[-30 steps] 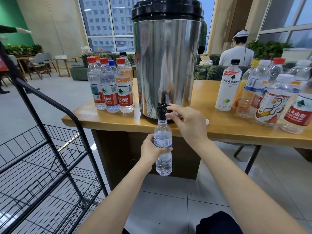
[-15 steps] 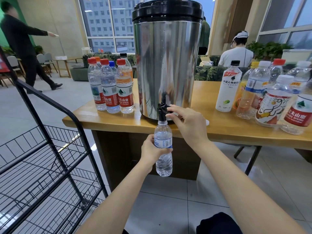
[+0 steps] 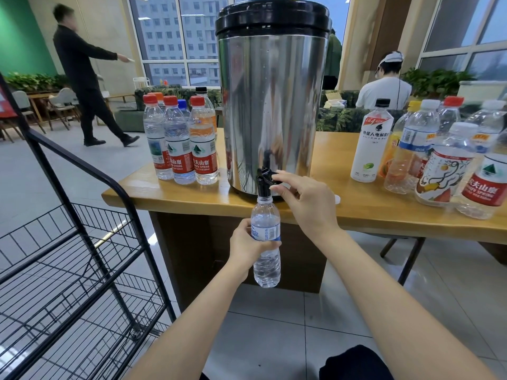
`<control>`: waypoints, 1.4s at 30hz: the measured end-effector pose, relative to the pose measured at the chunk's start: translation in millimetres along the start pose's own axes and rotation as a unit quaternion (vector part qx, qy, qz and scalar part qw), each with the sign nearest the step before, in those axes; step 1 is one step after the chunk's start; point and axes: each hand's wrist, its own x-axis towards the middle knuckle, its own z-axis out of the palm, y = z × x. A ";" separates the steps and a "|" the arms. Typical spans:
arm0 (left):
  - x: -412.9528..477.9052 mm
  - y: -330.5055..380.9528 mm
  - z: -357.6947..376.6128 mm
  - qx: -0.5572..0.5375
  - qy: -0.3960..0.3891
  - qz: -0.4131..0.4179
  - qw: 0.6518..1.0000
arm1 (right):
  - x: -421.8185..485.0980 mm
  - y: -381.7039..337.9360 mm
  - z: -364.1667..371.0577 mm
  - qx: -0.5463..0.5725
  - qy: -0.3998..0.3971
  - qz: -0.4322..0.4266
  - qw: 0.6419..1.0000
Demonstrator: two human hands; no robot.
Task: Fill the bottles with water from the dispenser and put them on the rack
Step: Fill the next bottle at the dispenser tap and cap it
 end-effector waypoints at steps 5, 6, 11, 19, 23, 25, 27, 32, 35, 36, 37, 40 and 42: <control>-0.1 -0.2 0.2 0.003 0.002 0.004 1.000 | 0.0 -0.3 -0.5 0.002 -0.002 0.001 1.000; -0.2 -0.3 0.3 0.003 0.003 0.003 1.000 | 0.0 -0.4 -0.4 0.002 -0.003 0.002 1.000; -0.3 -0.6 0.1 0.002 0.003 0.001 1.000 | 0.3 -0.2 -0.7 0.003 -0.003 0.005 1.000; 0.3 -0.4 0.4 0.002 0.005 0.001 1.000 | -0.3 -0.1 -0.5 0.013 -0.004 0.005 1.000; -0.5 0.5 -0.1 0.003 0.004 0.003 1.000 | -0.6 0.1 0.2 0.013 -0.004 0.003 1.000; -1.0 1.1 0.1 0.003 0.004 0.005 1.000 | -0.6 0.4 0.4 0.015 -0.001 0.002 1.000; -1.7 1.6 0.0 0.004 0.004 0.006 1.000 | -0.6 0.7 0.6 0.018 0.003 0.003 1.000; -1.9 1.3 0.0 0.000 0.003 0.005 1.000 | -0.4 0.8 0.7 0.024 0.006 0.003 1.000; -1.5 0.9 0.2 0.000 0.004 0.004 1.000 | -0.5 1.0 0.7 0.025 0.006 0.004 1.000; -1.4 0.6 0.2 0.000 0.003 0.004 1.000 | -0.6 1.0 0.7 0.026 0.006 0.004 1.000; -1.4 0.8 0.1 0.000 0.003 0.004 1.000 | -0.6 1.1 1.0 0.027 0.007 0.004 1.000; -1.6 1.6 -0.3 0.001 0.003 0.001 1.000 | -0.5 1.0 1.0 0.028 0.006 0.004 1.000; -1.9 1.9 -0.6 0.000 0.000 0.000 1.000 | -0.5 1.0 0.7 0.028 0.006 0.005 1.000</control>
